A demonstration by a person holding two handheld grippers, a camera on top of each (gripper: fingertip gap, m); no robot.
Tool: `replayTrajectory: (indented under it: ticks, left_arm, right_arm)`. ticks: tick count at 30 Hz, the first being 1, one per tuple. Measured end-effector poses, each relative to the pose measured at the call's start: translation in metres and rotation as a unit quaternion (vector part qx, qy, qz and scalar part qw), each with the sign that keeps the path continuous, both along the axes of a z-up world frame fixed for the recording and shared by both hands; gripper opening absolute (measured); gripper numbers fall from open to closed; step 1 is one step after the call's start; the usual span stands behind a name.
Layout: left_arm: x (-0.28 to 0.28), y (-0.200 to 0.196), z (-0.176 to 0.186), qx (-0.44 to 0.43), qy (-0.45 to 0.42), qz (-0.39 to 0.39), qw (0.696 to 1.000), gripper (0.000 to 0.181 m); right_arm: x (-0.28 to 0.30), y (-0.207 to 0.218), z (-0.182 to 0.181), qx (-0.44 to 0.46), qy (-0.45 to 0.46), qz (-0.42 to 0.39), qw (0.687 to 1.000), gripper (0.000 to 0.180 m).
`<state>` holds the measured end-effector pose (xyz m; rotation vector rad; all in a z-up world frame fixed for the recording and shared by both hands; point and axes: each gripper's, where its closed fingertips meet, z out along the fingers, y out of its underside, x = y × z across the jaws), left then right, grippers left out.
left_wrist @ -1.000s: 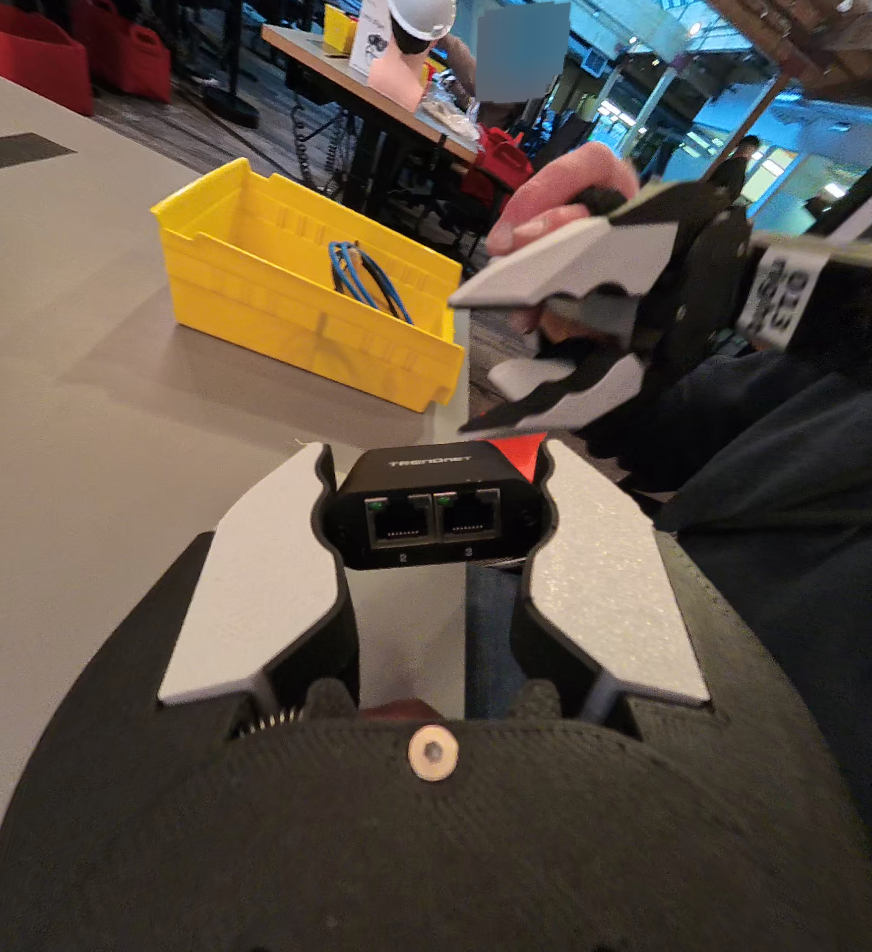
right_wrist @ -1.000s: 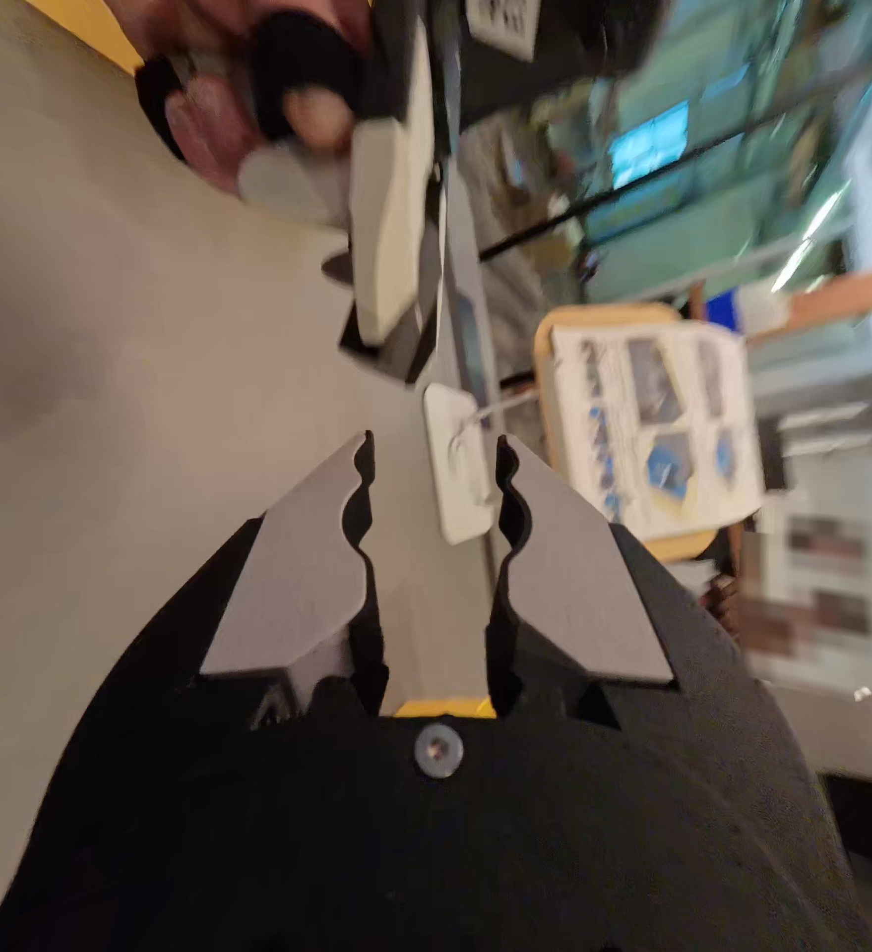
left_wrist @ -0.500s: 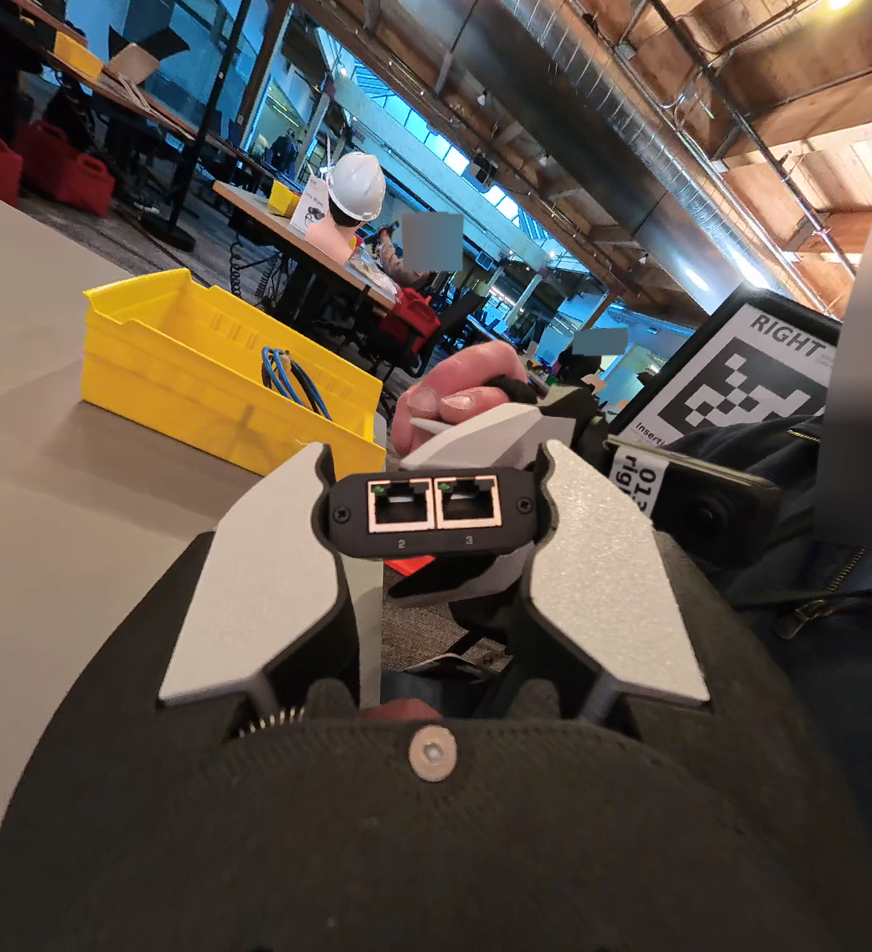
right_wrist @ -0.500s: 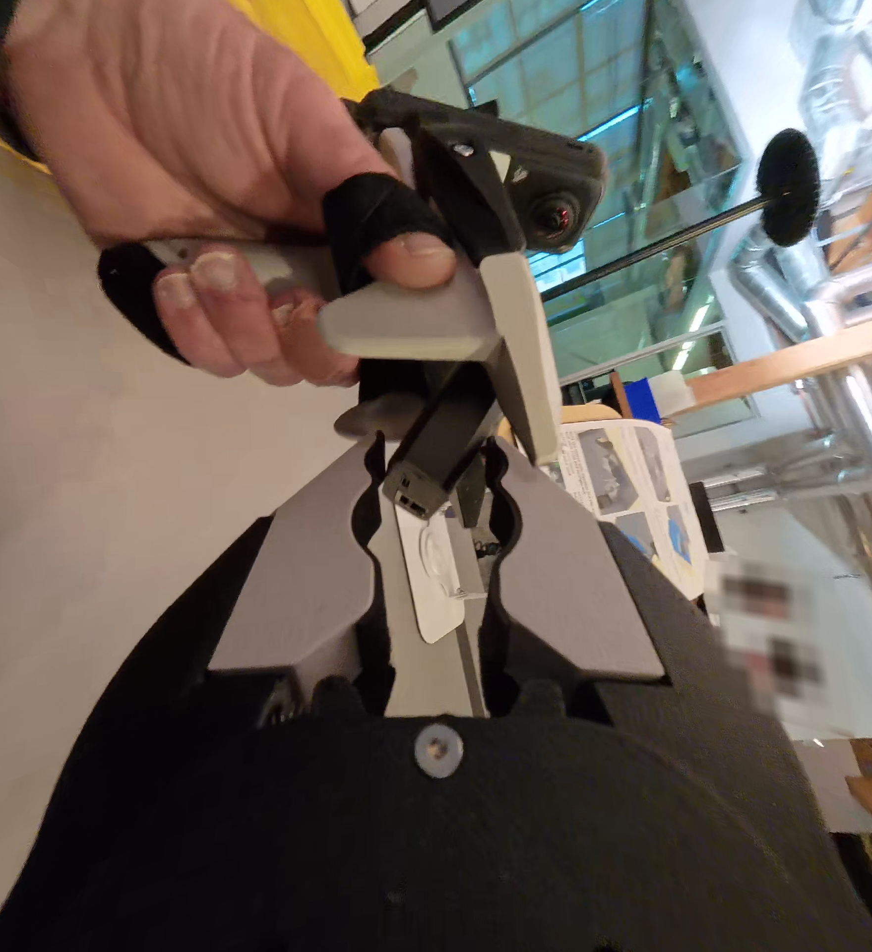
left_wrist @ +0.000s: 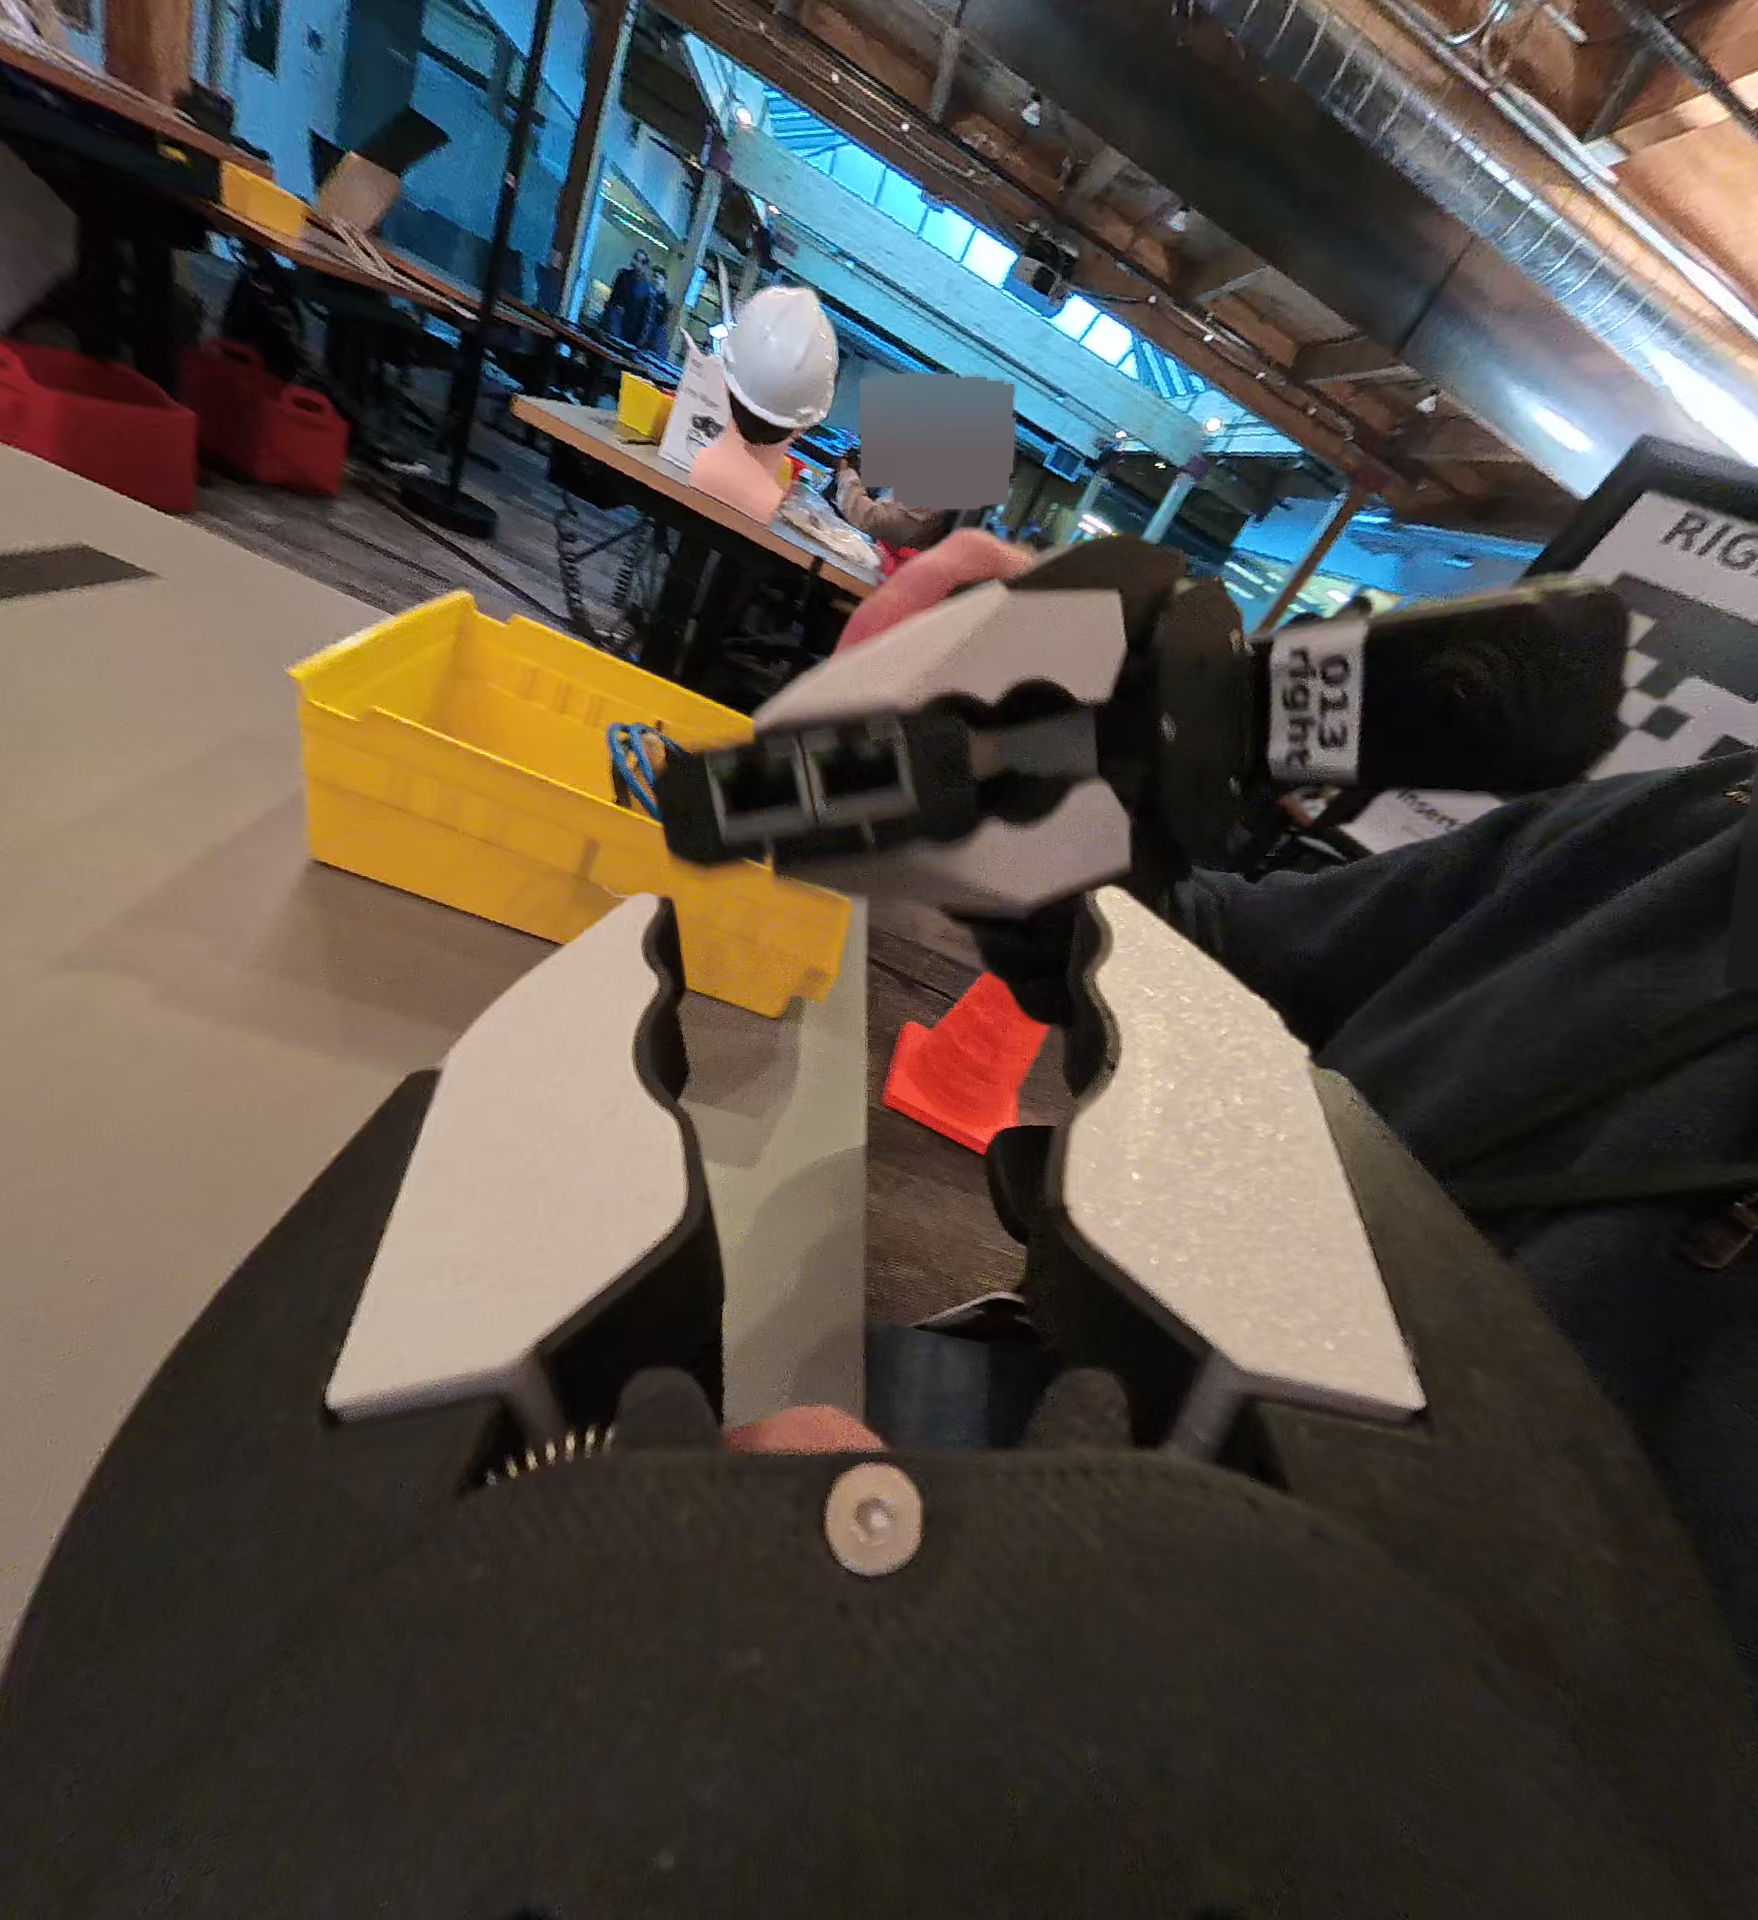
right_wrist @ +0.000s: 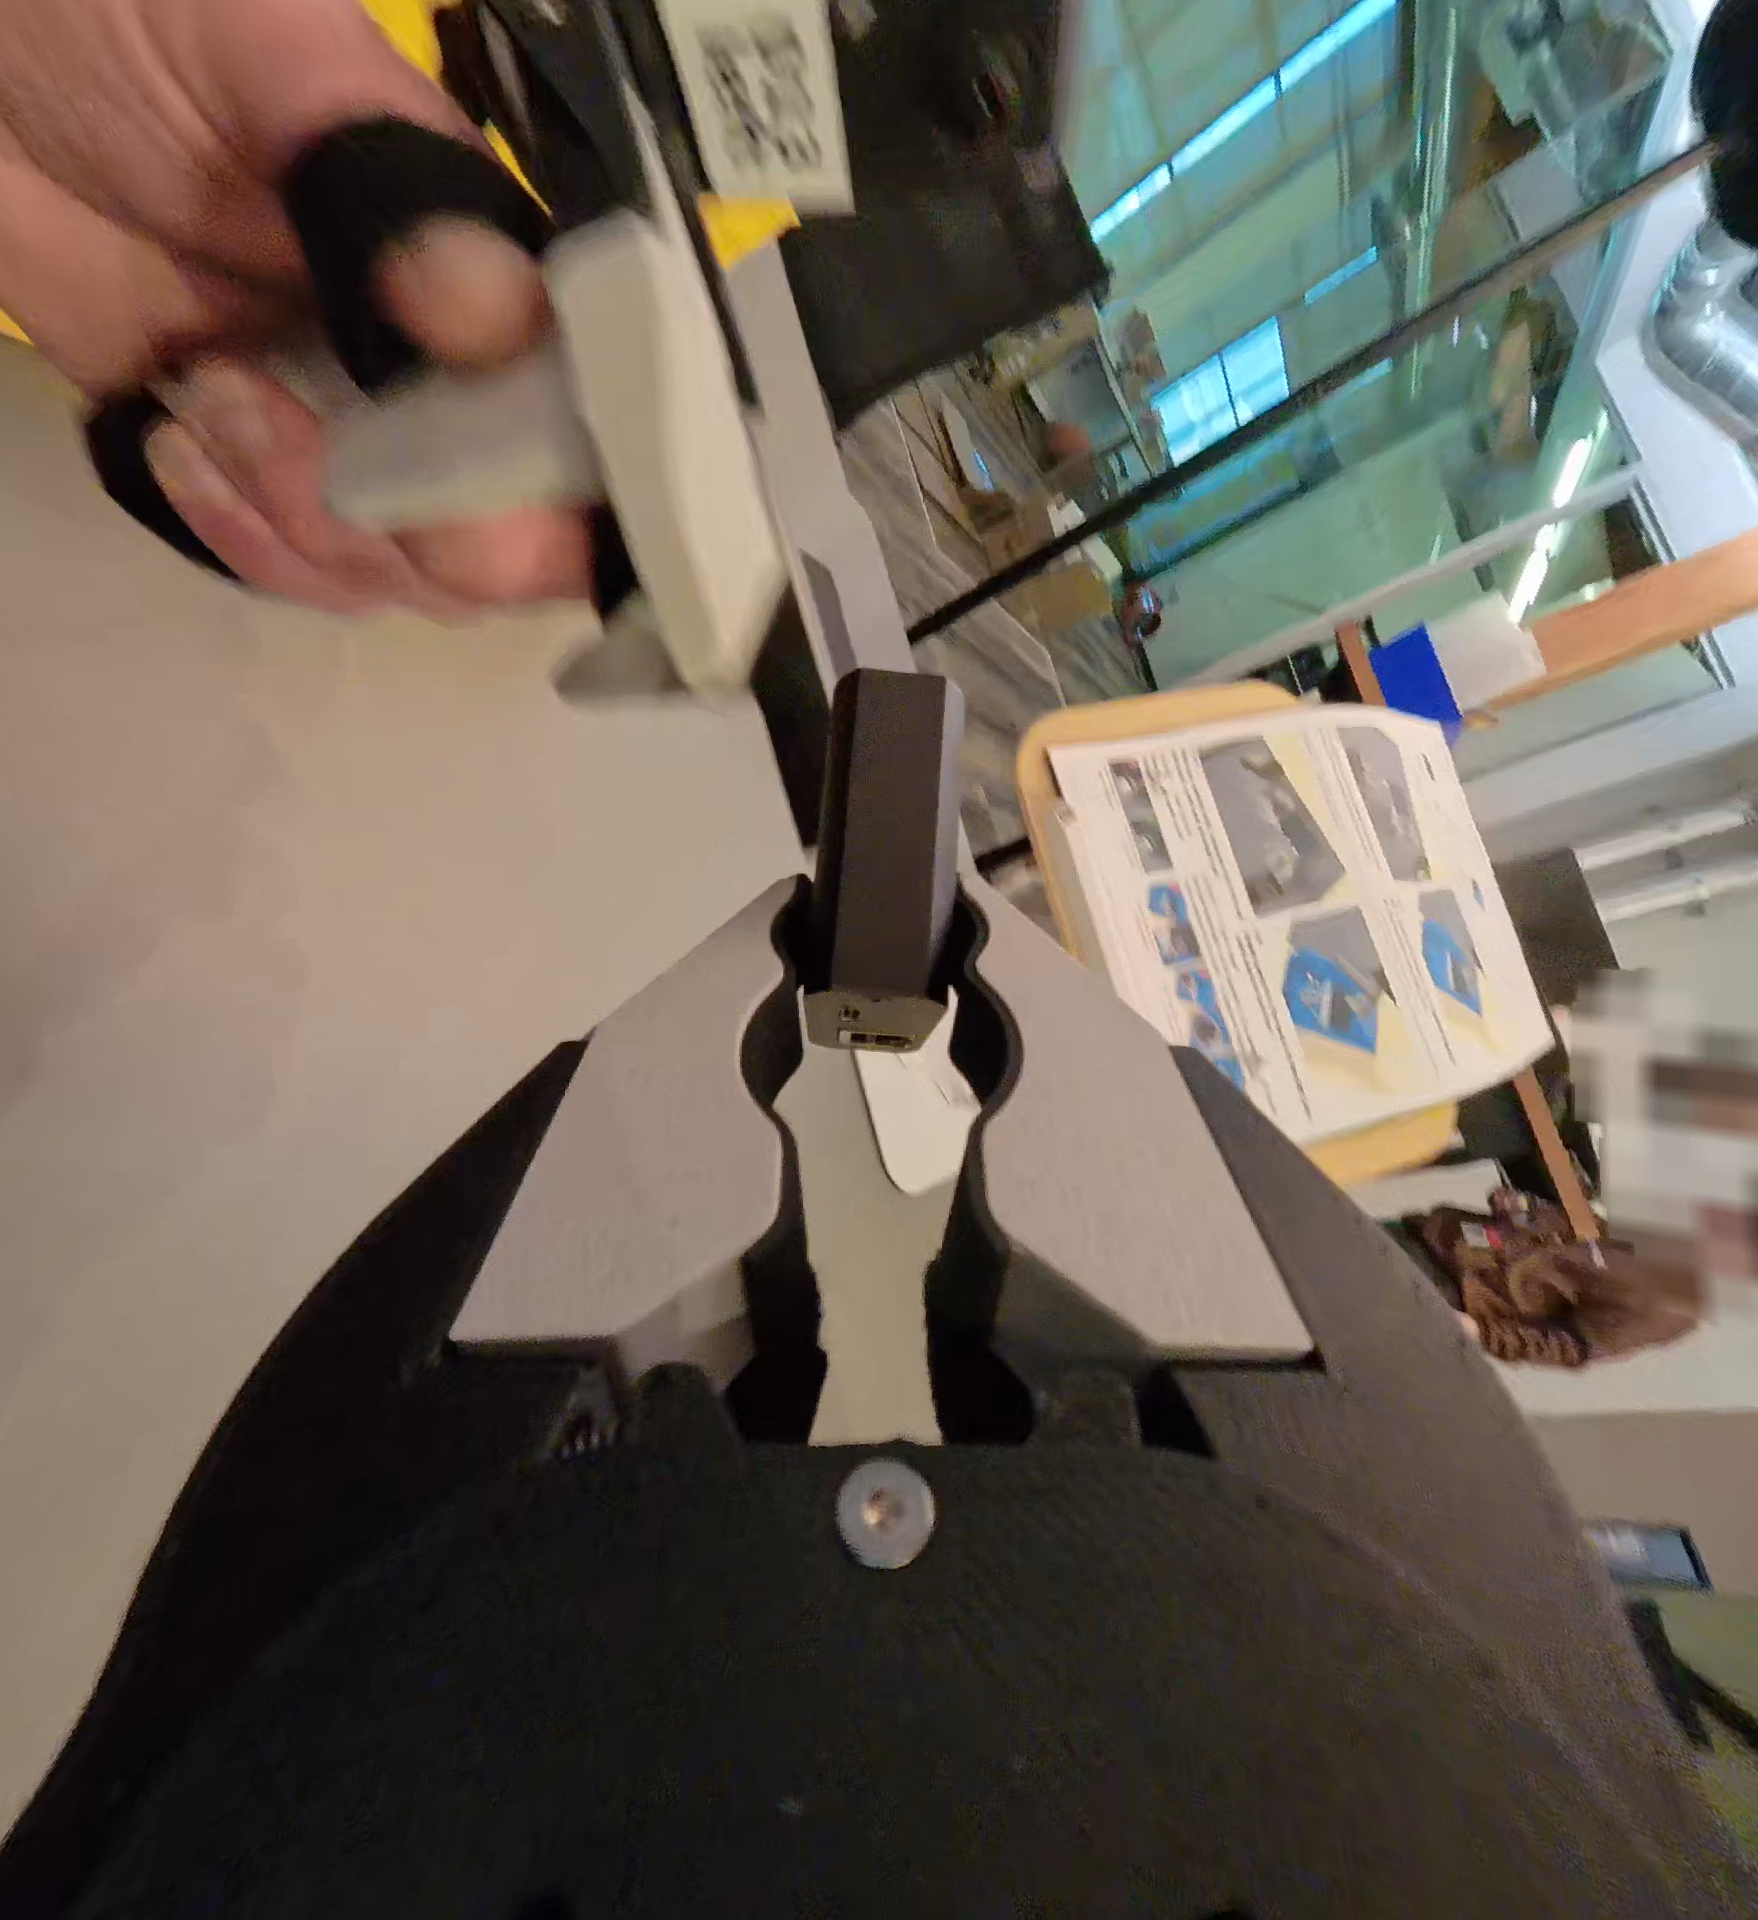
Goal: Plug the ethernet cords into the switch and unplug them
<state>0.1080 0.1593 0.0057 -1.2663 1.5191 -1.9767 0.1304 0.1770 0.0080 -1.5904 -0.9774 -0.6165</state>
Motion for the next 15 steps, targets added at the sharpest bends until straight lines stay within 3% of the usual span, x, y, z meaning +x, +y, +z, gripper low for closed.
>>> replayTrajectory:
  ticks: [5, 7, 11, 15]
  left_arm:
    - [-0.018, 0.028, 0.027, 0.053, -0.044, 0.030, 0.997, 0.028]
    - [-0.023, 0.041, 0.036, 0.067, -0.056, 0.050, 0.995, 0.020]
    - [-0.028, 0.054, 0.044, 0.085, -0.058, 0.066, 0.992, 0.017]
    - [-0.026, 0.050, 0.038, 0.107, -0.044, 0.058, 0.992, 0.017]
  right_arm:
    - [0.136, -0.012, 0.005, -0.085, -0.023, -0.143, 0.986, 0.022]
    - [0.201, -0.026, -0.020, -0.181, -0.014, -0.203, 0.962, 0.023]
    - [0.301, -0.061, -0.080, -0.335, -0.034, -0.284, 0.898, 0.023]
    - [0.357, -0.077, -0.133, -0.421, -0.044, -0.316, 0.849, 0.023]
